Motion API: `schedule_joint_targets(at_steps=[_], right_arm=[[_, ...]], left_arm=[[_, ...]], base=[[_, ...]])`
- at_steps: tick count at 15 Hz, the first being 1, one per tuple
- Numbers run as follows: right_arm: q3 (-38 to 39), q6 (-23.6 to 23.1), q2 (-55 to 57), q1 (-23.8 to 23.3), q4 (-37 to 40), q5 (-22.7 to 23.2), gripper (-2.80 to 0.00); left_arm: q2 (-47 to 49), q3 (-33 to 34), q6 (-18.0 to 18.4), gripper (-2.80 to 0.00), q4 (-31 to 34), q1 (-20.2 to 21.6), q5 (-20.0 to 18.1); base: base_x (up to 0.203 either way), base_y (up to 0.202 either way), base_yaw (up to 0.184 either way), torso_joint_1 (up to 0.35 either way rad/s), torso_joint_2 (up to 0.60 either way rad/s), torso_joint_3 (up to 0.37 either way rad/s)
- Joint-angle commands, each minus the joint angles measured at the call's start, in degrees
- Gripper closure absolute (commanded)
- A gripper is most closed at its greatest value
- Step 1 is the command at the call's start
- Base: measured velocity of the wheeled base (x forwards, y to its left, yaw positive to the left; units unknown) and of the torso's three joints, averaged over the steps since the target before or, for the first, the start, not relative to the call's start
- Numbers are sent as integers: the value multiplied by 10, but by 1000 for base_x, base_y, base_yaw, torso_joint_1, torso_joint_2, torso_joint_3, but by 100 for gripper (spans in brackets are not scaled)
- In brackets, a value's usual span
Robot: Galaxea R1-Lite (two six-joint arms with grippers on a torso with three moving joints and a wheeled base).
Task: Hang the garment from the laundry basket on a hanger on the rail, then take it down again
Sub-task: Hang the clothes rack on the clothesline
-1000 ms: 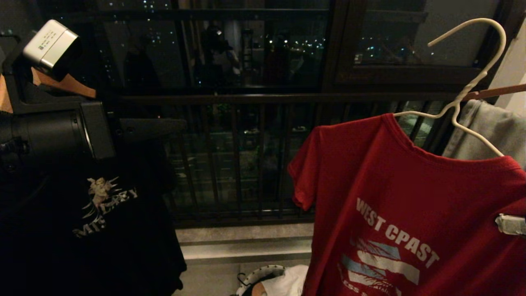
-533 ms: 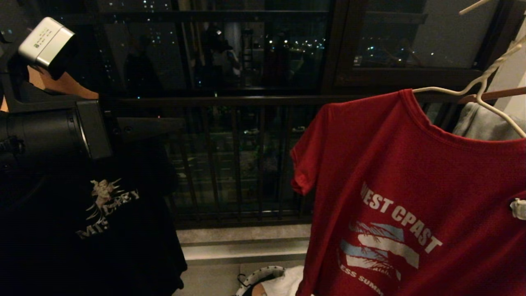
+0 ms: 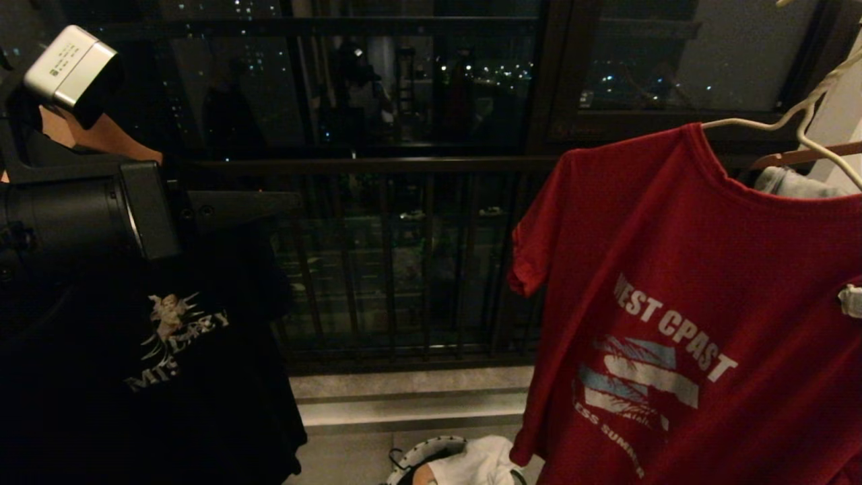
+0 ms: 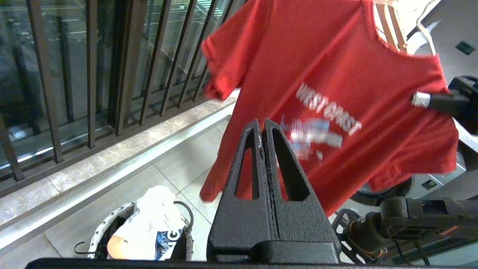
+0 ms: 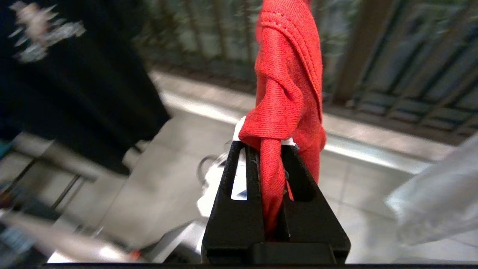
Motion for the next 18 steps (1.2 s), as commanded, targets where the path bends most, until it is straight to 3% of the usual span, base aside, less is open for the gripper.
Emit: schedule_joint_targets(at_steps=[1,15,18], right_arm=[[-3,0,11,0,-6,-13,0],[-101,-3,101,0,-13,-55,0],[-103,-3,125,0,-48,-70,0]], left_arm=[[-1,0,-1,0,-1,0,-2],[-2,-4,-1,0,-2,18,-3],[-3,-4,-1,0,-2,19,-3]], base=[[0,0,0,0,0,0],[0,0,0,0,0,0],[0,0,0,0,0,0]])
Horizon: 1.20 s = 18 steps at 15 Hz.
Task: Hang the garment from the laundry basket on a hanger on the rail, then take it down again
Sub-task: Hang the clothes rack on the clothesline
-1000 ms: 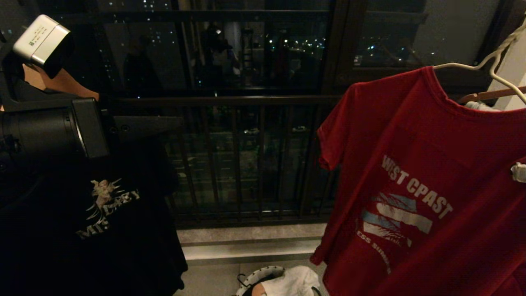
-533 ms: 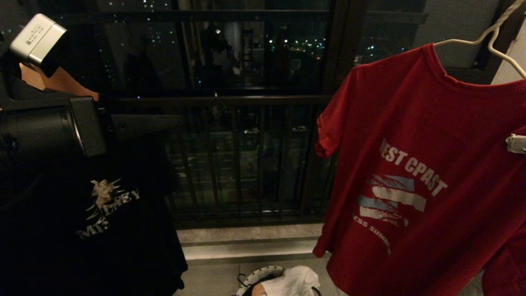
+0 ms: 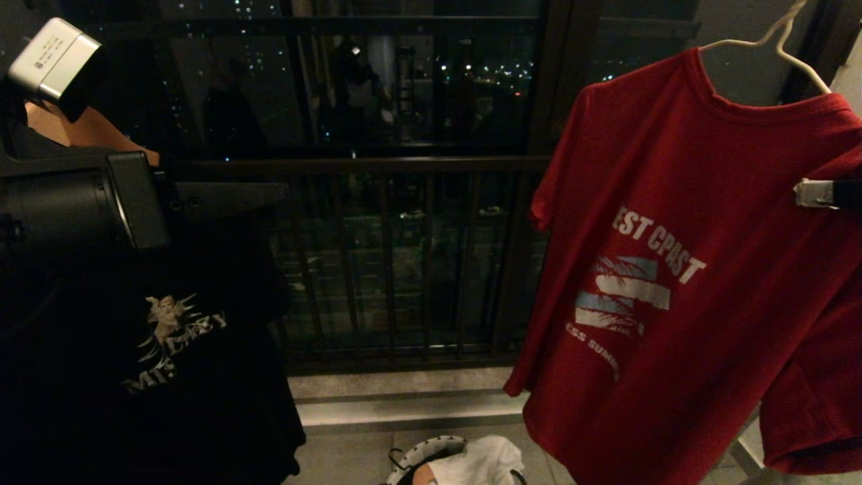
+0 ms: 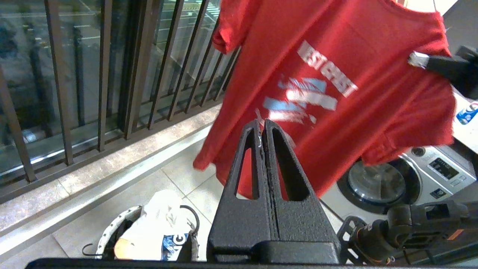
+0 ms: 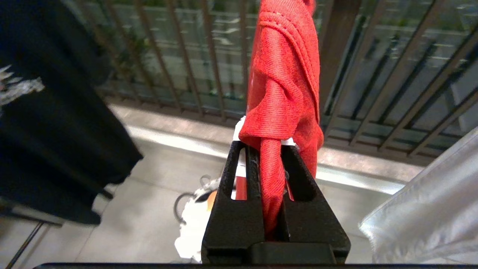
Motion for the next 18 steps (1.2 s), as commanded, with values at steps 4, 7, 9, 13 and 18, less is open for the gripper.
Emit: schedule_joint_targets(at_steps=[4,7,9,13,18], right_arm=[[-3,2,34,-1,-5,-6,0],[-4,3,44,-2,-5,-9,0],[-5,3,52,-12,-6,-9,0],[-6,2,66,-13,-5,-8,0],[-27,-3,90,-12,0,-8,0]], left_arm=[[-2,-4,-1,0,-1,11,-2],[-6,-5,-2,0,-1,15,-2],[-7,-5,-2,0,-1,15,-2],[-11,-6,-2,0,-1,16,-3],[-17,-8,-2,0,-1,21,-4]], base=[[0,0,0,0,0,0],[0,0,0,0,0,0],[0,0,0,0,0,0],[0,0,0,0,0,0],[0,0,0,0,0,0]])
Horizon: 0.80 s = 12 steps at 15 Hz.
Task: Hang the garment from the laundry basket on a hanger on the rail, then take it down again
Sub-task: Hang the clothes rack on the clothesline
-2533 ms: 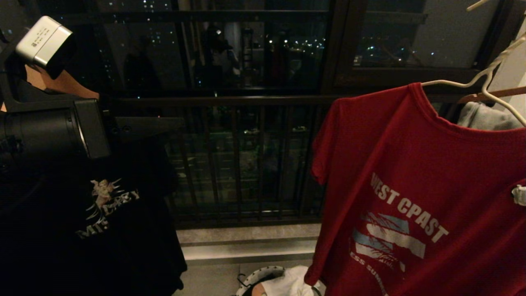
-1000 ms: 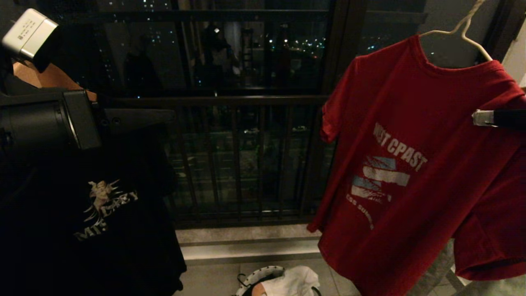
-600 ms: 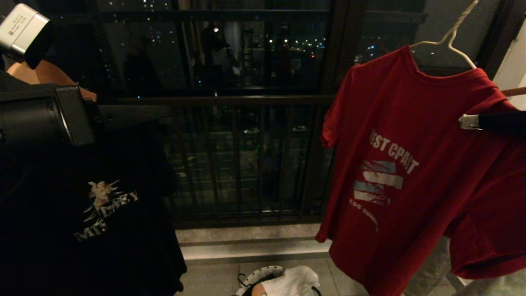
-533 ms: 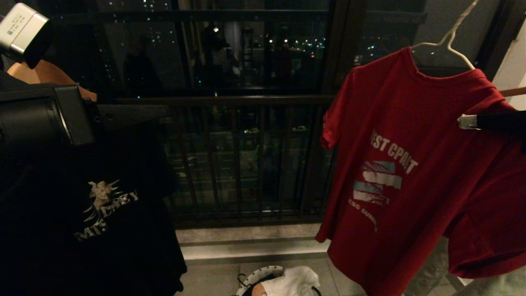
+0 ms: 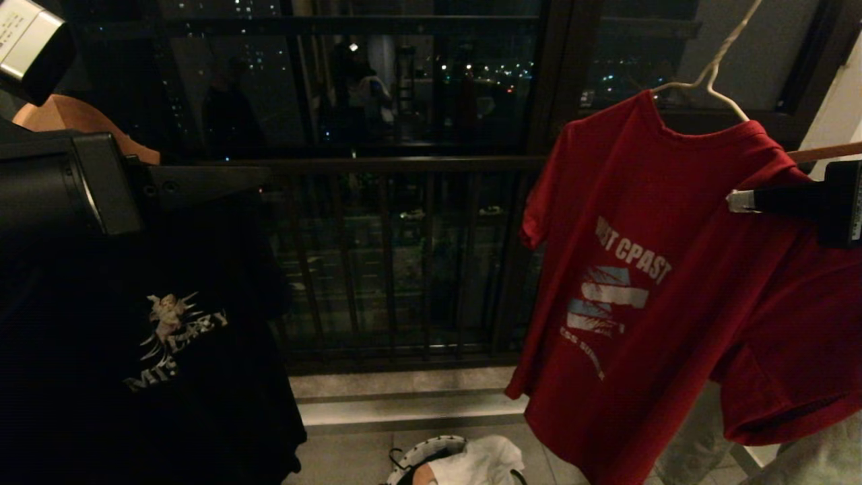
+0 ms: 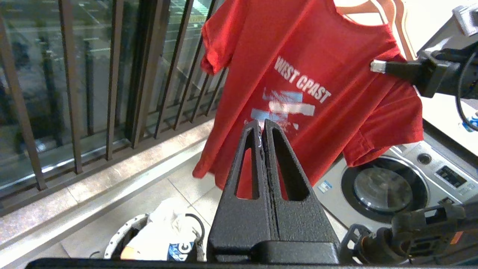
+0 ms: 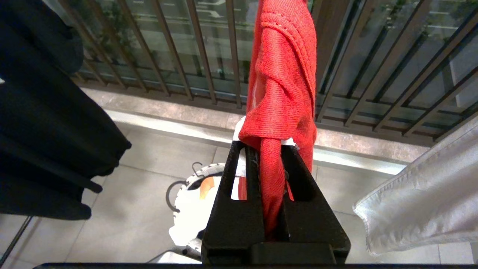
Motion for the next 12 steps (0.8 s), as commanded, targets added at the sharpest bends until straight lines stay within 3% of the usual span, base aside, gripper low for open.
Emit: schedule_joint_targets(at_steps=[1,12], right_arm=[[-5,0,13,1,3,1,0],[-10,0,27,16,15,-1,0]], left_arm=[[-4,0,-1,0,-1,3,-2],[-14,-8,-2,0,0,16,-4]], base=[[0,0,0,0,0,0],[0,0,0,0,0,0]])
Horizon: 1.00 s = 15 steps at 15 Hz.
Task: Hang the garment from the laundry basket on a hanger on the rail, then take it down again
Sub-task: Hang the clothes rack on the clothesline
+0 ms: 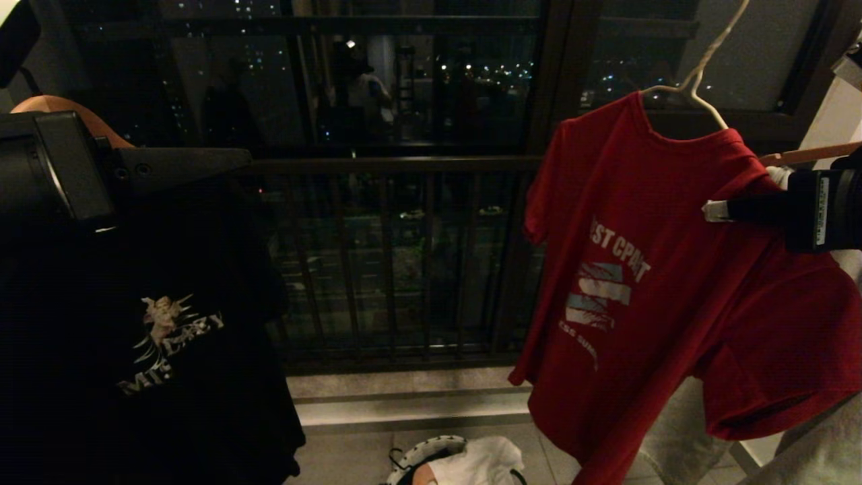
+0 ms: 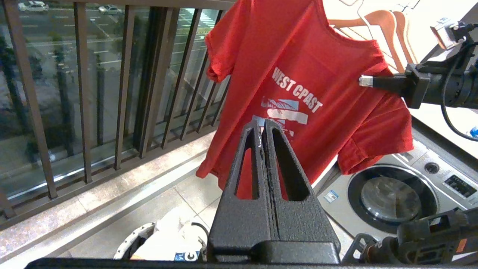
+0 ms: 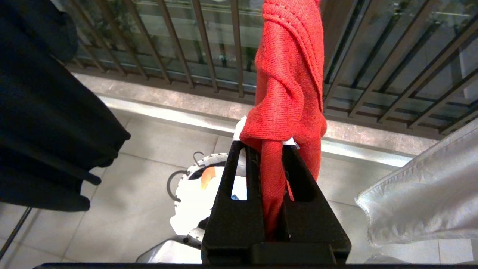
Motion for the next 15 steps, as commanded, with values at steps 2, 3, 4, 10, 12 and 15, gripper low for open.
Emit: schedule_joint_targets(at_steps=[2,3,4,10,12,15], right_arm=[[0,0,-1,2,1,0,0],[0,0,-2,4,1,0,0],[0,0,-3,4,1,1,0],[4,1,-10,4,2,2,0],[4,0,-17,4,2,1,0],[2,0,-21,4,2,1,-162]], left_arm=[[1,0,-1,0,-1,0,-2],[2,0,-1,0,-2,0,-2],[3,0,-1,0,-1,0,-2],[3,0,-1,0,-1,0,-2],[3,0,-1,0,-1,0,-2],[-1,0,-1,0,-1,0,-2]], base=[[0,0,0,0,0,0],[0,0,0,0,0,0],[0,0,0,0,0,0],[0,0,0,0,0,0],[0,0,0,0,0,0],[0,0,0,0,0,0]])
